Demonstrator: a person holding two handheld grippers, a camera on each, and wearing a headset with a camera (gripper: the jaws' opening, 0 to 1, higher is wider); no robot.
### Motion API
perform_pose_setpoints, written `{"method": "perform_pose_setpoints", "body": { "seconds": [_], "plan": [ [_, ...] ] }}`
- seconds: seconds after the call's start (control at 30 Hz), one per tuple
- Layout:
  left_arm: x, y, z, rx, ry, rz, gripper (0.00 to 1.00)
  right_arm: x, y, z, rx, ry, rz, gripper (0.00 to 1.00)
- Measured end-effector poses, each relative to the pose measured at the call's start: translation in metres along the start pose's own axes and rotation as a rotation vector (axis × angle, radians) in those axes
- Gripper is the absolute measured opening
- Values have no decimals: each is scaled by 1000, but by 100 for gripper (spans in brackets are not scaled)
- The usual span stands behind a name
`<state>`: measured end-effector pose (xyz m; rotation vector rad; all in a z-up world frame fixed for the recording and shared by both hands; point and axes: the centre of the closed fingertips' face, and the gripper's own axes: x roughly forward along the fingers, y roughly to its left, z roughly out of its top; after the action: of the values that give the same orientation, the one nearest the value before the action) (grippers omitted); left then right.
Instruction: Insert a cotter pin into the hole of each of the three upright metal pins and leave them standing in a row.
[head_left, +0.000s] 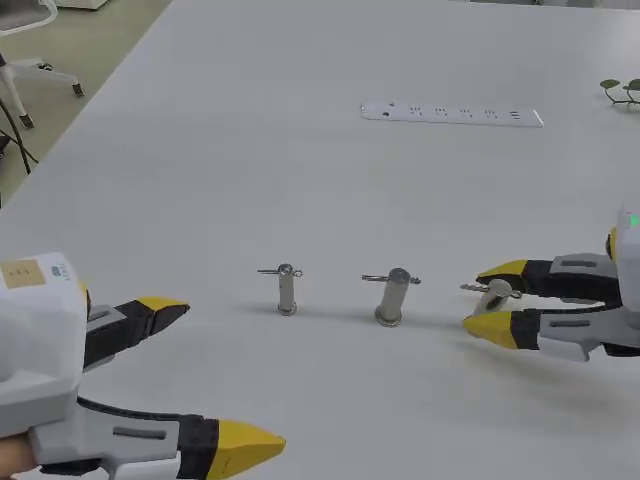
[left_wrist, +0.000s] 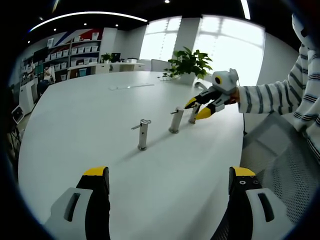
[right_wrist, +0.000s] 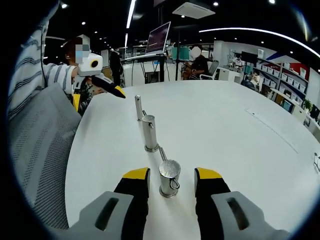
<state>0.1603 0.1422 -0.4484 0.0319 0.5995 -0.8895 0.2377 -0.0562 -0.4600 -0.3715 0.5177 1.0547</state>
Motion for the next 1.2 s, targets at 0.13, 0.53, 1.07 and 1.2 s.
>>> {"method": "perform_pose_setpoints", "body": {
  "seconds": [0.13,0.53,1.07,1.2],
  "plan": [
    [0,1,2,2,-12,6,99,-6,2,3,-12,22,-38,54],
    [2,8,12,18,-52,58,99,-28,13,13,113,-17,-133,79],
    [0,0,15,17,-83,39,99,-48,33,-3,329,-6,-233,89],
    [0,-3,11,12,-76,28,99,-52,38,-13,322,40,-252,91]
  ]
}}
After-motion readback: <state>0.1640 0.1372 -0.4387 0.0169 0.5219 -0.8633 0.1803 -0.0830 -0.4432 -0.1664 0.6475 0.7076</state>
